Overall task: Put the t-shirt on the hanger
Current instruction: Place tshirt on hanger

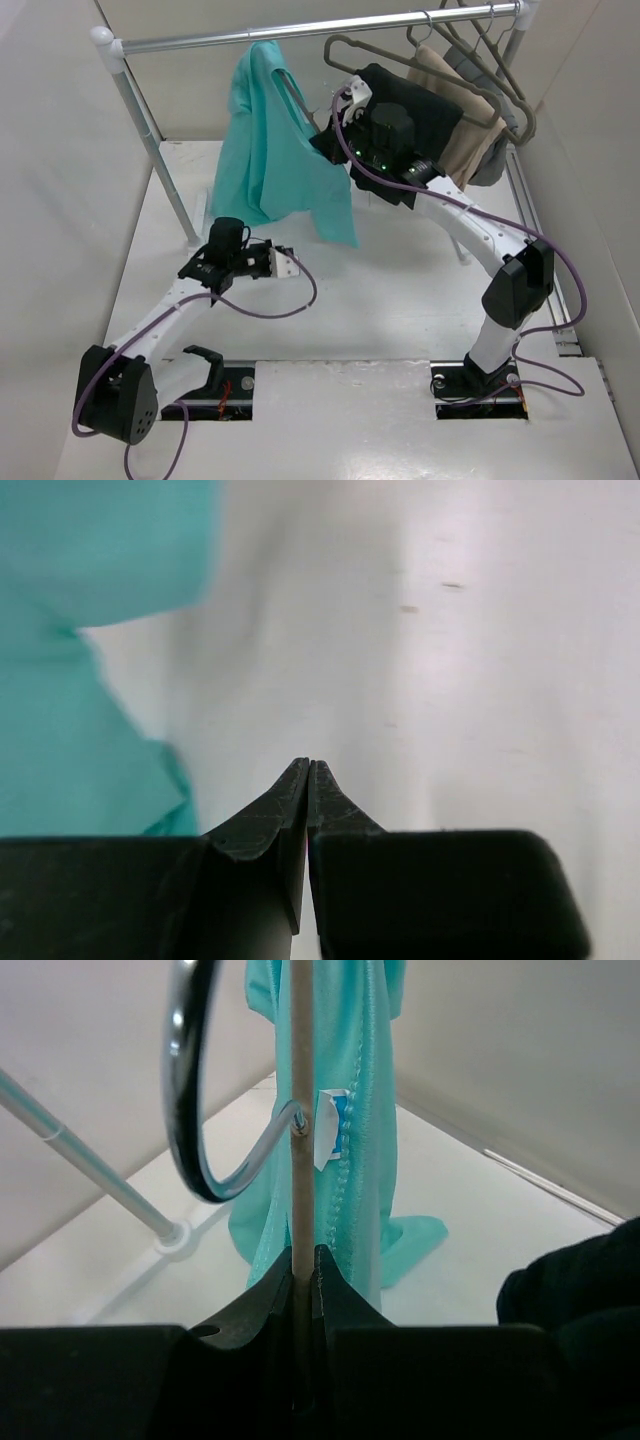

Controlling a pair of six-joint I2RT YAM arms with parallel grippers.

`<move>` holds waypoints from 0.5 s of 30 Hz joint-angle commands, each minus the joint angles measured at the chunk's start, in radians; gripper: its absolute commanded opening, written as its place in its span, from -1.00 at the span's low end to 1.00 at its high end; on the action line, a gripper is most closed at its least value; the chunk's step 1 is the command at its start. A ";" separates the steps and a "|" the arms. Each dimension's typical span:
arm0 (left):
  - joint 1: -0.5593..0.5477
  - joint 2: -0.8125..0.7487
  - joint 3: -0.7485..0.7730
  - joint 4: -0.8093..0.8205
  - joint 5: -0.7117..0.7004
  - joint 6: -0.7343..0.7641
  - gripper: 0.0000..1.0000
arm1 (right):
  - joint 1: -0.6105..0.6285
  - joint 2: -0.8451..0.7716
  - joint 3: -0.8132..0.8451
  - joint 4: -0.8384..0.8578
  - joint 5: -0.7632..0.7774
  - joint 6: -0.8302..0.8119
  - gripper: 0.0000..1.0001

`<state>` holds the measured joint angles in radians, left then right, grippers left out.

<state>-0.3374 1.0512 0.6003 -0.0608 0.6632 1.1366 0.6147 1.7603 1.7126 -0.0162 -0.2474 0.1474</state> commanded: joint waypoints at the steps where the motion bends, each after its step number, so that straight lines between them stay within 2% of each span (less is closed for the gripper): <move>1: -0.037 -0.004 0.072 -0.390 0.134 0.302 -1.00 | -0.006 -0.022 0.071 0.033 0.050 -0.069 -1.00; 4: -0.052 -0.003 0.084 -0.456 0.156 0.328 -1.00 | -0.006 0.001 0.116 -0.008 0.059 -0.133 -1.00; 5: -0.052 -0.014 0.084 -0.436 0.156 0.280 -1.00 | -0.006 0.001 0.125 -0.017 0.042 -0.155 -1.00; 6: -0.052 -0.032 0.072 -0.304 0.115 0.178 -1.00 | -0.006 0.001 0.137 -0.018 -0.002 -0.202 -1.00; 8: -0.036 -0.057 0.047 -0.062 -0.011 -0.150 -0.65 | -0.016 0.001 0.137 -0.018 -0.063 -0.261 -1.00; 9: -0.011 -0.068 0.030 0.063 -0.089 -0.448 -0.27 | -0.036 -0.010 0.137 -0.028 -0.100 -0.288 -1.00; 10: 0.024 -0.077 0.004 0.267 -0.162 -0.559 -0.13 | -0.049 -0.019 0.104 -0.037 -0.139 -0.331 -1.00; 11: 0.105 -0.077 0.004 0.338 -0.260 -0.643 -0.02 | -0.064 -0.030 0.085 -0.048 -0.223 -0.351 -1.00; 12: 0.148 -0.068 0.004 0.384 -0.280 -0.709 0.09 | -0.081 -0.039 0.064 -0.082 -0.266 -0.373 -1.00; 13: 0.185 -0.045 0.027 0.418 -0.280 -0.812 0.29 | -0.108 -0.063 0.023 -0.109 -0.295 -0.435 -1.00; 15: 0.276 -0.011 0.067 0.418 -0.263 -0.894 0.52 | -0.118 -0.087 -0.002 -0.245 -0.328 -0.530 -1.00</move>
<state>-0.1455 1.0161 0.6220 0.1455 0.4858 0.5919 0.5331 1.7515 1.7374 -0.1440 -0.4450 -0.2119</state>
